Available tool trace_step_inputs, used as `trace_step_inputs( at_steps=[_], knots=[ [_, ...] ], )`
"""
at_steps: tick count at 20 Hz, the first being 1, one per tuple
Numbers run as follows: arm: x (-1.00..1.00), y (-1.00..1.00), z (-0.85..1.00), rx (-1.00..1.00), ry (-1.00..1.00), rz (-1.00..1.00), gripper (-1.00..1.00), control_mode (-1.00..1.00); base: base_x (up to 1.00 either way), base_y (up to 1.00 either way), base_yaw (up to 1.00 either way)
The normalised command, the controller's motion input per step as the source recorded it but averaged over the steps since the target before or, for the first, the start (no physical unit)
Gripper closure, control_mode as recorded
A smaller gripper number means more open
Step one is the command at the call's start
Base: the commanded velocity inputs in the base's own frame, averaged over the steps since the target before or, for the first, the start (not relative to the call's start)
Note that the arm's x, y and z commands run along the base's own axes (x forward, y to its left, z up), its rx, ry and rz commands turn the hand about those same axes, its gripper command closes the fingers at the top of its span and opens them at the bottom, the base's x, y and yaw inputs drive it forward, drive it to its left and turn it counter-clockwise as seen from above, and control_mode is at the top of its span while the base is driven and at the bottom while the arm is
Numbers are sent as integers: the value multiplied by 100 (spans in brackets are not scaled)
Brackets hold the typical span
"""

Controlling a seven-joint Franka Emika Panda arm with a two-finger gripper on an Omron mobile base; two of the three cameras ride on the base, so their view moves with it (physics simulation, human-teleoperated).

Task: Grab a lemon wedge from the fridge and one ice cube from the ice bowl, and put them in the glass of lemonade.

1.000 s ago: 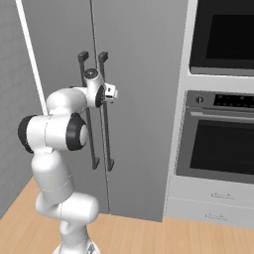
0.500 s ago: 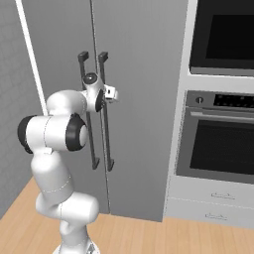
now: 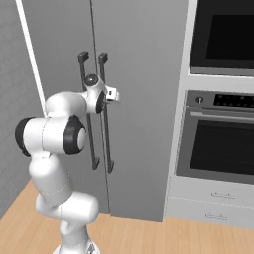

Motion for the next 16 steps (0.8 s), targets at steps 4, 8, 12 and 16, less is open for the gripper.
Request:
trace_step_inputs(
  at_steps=[4, 8, 12, 16],
  knots=[
    [-78, -79, 4, 8, 0, -4, 100, -100, 0, 0, 0],
    [-99, -85, 4, 11, 0, -7, 100, -100, 0, 0, 0],
    [-100, -89, 9, 14, 0, -13, 100, -100, 0, 0, 0],
    [-100, -89, 18, 17, 0, -20, 100, -100, 0, 0, 0]
  ],
)
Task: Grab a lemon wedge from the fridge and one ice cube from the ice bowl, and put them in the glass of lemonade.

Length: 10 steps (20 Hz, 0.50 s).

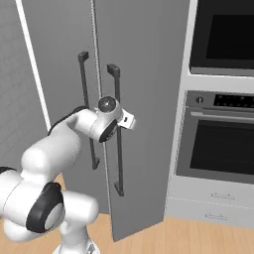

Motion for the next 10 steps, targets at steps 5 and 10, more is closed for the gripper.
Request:
trace_step_inputs(
  at_steps=[5, 10],
  knots=[
    [-99, -75, 10, 11, 0, -21, -100, -100, 0, 0, 0],
    [-93, -13, 78, 0, -12, 0, -100, -100, 0, 0, 0]
  ],
)
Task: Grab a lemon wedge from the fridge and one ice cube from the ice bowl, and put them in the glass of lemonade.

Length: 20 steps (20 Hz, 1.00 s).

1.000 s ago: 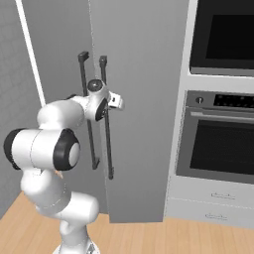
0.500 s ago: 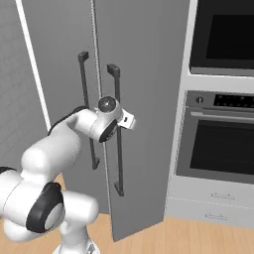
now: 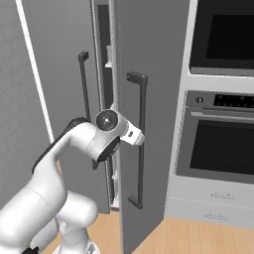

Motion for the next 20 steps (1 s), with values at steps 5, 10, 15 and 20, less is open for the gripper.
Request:
trace_step_inputs(
  at_steps=[5, 10, 15, 20],
  knots=[
    [-94, 19, 100, -3, -14, 2, -100, -100, 0, 0, 0],
    [-9, 92, 67, -25, 7, 2, -100, -100, 0, 0, 0],
    [88, 91, 13, -38, 26, -3, -100, -100, 0, 0, 0],
    [100, 24, -16, -44, 39, -11, -100, -100, 0, 0, 0]
  ],
)
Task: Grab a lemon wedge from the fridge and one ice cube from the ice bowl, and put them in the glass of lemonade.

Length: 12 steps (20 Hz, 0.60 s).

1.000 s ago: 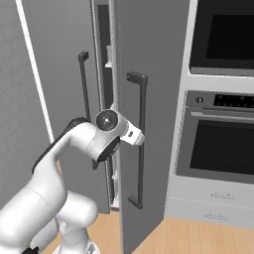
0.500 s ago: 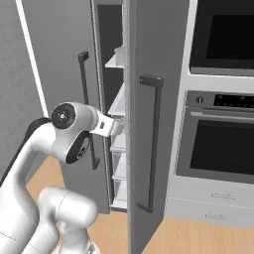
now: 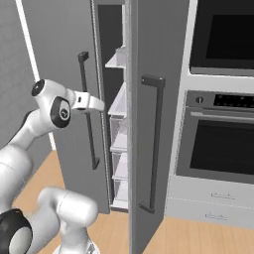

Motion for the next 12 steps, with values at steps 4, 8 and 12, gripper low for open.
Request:
trace_step_inputs(
  at_steps=[4, 8, 12],
  knots=[
    [73, -32, 0, -34, 35, -10, -100, -100, 0, 0, 0],
    [44, -33, -2, -19, 23, -4, -100, -100, 0, 0, 0],
    [15, -26, -32, -6, 6, -4, -100, -100, 0, 0, 0]
  ],
)
